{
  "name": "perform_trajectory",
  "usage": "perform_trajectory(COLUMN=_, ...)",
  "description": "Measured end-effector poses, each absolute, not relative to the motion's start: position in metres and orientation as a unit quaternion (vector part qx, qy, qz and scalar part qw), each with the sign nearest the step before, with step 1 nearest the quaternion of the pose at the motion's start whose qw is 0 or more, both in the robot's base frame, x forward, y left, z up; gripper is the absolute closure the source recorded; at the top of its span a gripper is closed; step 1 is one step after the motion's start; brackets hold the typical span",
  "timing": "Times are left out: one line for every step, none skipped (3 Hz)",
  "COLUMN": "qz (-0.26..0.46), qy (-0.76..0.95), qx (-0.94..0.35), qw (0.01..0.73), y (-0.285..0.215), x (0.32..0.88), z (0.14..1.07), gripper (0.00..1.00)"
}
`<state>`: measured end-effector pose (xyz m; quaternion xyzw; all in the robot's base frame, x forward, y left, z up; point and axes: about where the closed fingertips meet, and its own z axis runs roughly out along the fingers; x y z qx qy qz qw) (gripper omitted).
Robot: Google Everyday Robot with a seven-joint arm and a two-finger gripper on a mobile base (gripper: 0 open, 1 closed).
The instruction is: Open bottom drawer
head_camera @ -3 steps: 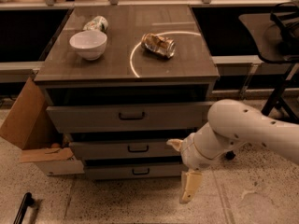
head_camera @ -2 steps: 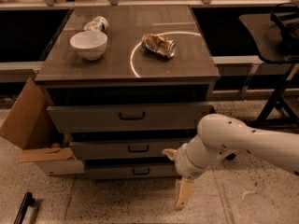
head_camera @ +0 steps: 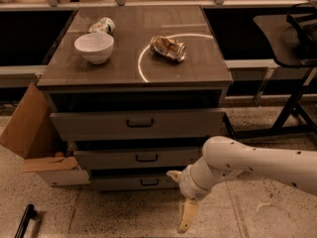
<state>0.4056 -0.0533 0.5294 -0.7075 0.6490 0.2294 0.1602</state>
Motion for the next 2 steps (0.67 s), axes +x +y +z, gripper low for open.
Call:
perform_trajectory(qz=0.235, qy=0.647, qx=-0.707, qw=0.16, y=-0.054, x=0.407, z=0.511, gripper=0.0)
perform_trajectory(qz=0.225, qy=0.64, qx=-0.716, qw=0.164, y=-0.062, x=0.422, z=0.462, gripper=0.0)
